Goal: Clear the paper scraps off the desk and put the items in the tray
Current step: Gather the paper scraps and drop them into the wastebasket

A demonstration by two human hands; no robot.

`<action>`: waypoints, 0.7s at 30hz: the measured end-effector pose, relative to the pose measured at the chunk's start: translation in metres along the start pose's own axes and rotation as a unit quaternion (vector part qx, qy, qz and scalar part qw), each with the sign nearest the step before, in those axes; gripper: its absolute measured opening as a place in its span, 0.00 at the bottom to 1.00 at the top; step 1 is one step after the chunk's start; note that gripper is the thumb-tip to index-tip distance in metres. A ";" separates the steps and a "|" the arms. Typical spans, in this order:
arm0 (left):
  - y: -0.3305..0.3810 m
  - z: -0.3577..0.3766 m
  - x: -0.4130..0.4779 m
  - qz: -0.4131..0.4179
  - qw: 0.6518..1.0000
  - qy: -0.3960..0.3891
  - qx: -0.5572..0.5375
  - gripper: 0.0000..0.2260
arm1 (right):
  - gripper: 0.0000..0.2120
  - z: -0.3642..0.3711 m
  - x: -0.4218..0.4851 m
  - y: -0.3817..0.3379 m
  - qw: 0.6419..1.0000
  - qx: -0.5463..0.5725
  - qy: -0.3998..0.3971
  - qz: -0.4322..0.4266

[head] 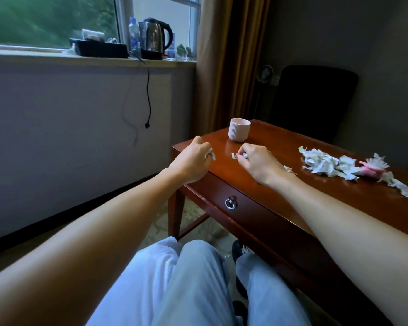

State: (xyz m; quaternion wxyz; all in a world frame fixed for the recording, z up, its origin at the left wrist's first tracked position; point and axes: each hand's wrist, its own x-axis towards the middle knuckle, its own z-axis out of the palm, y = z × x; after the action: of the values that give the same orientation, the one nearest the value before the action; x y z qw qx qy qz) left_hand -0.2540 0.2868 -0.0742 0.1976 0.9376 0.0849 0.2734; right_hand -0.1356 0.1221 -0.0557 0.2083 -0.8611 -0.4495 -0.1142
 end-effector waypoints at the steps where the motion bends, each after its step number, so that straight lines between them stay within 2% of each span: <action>1: 0.002 0.003 0.001 0.005 1.000 0.003 -0.005 0.09 | 0.08 -0.002 -0.001 0.003 1.000 0.000 -0.002 0.004; 12: 0.074 0.061 0.030 0.073 0.996 -0.026 -0.038 0.03 | 0.07 -0.033 -0.035 0.072 0.996 -0.024 0.008 0.081; 21: 0.122 0.111 0.045 0.102 0.984 -0.145 -0.033 0.12 | 0.07 -0.051 -0.072 0.130 0.988 -0.031 -0.021 0.150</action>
State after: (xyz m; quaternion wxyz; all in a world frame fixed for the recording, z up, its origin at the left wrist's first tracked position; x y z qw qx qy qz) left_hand -0.1494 0.1518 -0.0879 0.2096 0.9641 -0.0500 0.1555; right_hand -0.0706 -0.0199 -0.0713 0.1872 -0.9270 -0.3156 -0.0770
